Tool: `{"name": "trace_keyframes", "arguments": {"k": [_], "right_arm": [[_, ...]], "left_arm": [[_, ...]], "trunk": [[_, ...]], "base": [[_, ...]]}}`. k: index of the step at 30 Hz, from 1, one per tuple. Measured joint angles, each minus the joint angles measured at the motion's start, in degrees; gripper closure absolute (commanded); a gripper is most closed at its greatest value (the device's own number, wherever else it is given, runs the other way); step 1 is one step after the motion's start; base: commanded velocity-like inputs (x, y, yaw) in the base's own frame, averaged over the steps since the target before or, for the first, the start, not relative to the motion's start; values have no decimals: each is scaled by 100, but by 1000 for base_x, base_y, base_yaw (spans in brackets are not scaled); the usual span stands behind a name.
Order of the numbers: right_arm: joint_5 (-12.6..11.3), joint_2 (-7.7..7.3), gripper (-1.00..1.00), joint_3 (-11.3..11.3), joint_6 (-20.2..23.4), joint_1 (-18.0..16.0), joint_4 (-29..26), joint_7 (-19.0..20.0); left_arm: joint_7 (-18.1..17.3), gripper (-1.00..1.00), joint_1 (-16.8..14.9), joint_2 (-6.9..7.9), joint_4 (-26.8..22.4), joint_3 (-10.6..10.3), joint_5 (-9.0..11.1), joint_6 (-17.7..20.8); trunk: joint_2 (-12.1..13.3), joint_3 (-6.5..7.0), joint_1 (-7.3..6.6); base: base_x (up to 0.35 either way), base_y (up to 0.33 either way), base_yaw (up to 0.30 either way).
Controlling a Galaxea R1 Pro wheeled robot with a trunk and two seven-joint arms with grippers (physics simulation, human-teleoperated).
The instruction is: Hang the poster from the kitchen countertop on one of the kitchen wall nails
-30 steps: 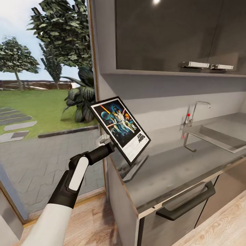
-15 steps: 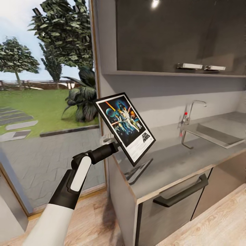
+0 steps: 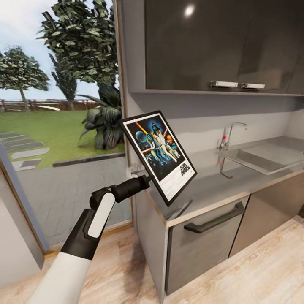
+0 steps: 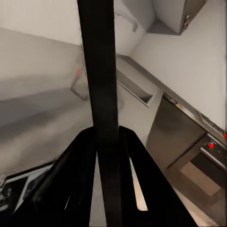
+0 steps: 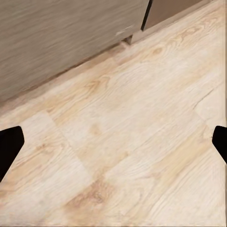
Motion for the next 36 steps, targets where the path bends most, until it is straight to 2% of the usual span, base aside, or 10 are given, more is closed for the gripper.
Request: {"name": "trace_keyframes", "arguments": {"k": [4, 17, 29, 36], "right_arm": [[0, 0, -100, 0, 0, 0, 0, 0], [0, 0, -100, 0, 0, 0, -8, 0], [0, 0, -100, 1, -1, -1, -7, 0], [0, 0, -100, 0, 0, 0, -8, 0]], "left_arm": [[-3, 100, 0, 2, -26, -152, 16, 3], [-48, 100, 0, 3, -37, -176, 26, 19], [-48, 100, 1, -5, -67, -350, 37, 101], [-50, 100, 0, 0, -149, -652, 38, 175]], "trunk": [[0, 0, 0], [0, 0, 0], [0, 0, -2], [0, 0, 0]], "base": [[-336, 0, 0], [-331, 0, 0], [-87, 0, 131], [-294, 0, 124]]}}
